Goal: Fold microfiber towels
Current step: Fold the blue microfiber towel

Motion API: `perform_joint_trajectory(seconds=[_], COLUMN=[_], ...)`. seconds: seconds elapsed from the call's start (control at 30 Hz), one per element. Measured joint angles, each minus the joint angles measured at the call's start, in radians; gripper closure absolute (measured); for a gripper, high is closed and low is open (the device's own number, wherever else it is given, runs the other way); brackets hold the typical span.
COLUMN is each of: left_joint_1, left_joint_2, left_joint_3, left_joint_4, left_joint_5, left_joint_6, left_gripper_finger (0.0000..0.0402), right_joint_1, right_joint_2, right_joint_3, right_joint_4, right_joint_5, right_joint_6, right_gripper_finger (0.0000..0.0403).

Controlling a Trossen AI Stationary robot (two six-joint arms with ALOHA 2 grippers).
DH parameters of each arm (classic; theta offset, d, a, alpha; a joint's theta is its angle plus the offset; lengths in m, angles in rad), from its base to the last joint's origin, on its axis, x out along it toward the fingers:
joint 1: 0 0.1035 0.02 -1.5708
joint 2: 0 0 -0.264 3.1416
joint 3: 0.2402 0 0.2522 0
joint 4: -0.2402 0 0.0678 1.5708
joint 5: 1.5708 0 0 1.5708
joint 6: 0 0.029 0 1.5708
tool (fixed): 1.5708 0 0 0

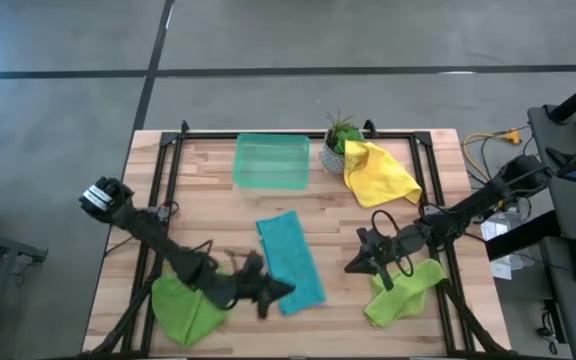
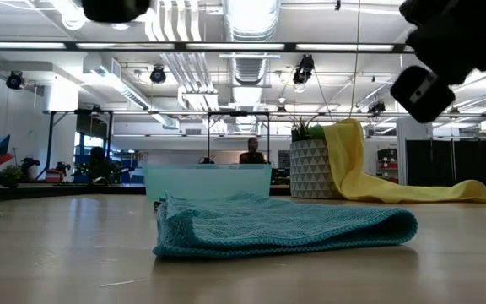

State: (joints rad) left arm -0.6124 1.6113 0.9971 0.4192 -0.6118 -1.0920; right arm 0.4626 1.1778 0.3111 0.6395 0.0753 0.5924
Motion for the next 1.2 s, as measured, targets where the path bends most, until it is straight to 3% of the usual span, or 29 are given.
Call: perform_joint_trajectory(seconds=[0.17, 0.33, 0.47, 0.77, 0.87, 1.07, 1.2], left_joint_1=[0.093, 0.144, 0.136, 0.123, 0.110, 0.065, 0.033], left_joint_2=[0.017, 0.020, 0.020, 0.054, 0.092, 0.192, 0.259], left_joint_3=[0.002, 0.005, 0.005, 0.082, 0.117, 0.205, 0.272], left_joint_4=[0.055, 0.040, 0.009, -0.370, -0.400, -0.452, -0.593], left_joint_5=[0.001, 0.151, 0.214, 0.364, 0.369, 0.371, 0.377], left_joint_6=[0.046, 0.143, 0.395, 0.870, 1.000, 1.228, 1.257], left_gripper_finger=[0.0402, 0.0393, 0.0350, 0.0189, 0.0149, 0.0132, 0.0132], right_joint_1=[-0.015, -0.018, -0.018, -0.018, -0.018, -0.018, -0.018], right_joint_2=[0.001, 0.001, 0.001, 0.001, 0.001, -0.001, -0.001], right_joint_3=[0.038, 0.058, 0.062, 0.061, 0.061, 0.061, 0.061], right_joint_4=[-0.004, -0.017, -0.088, -0.226, -0.255, -0.266, -0.270], right_joint_5=[0.000, -0.004, -0.032, -0.157, -0.162, -0.161, -0.161], right_joint_6=[-0.026, -0.037, -0.060, -0.012, -0.010, -0.009, -0.009], right_gripper_finger=[0.0394, 0.0394, 0.0394, 0.0394, 0.0394, 0.0394, 0.0394])
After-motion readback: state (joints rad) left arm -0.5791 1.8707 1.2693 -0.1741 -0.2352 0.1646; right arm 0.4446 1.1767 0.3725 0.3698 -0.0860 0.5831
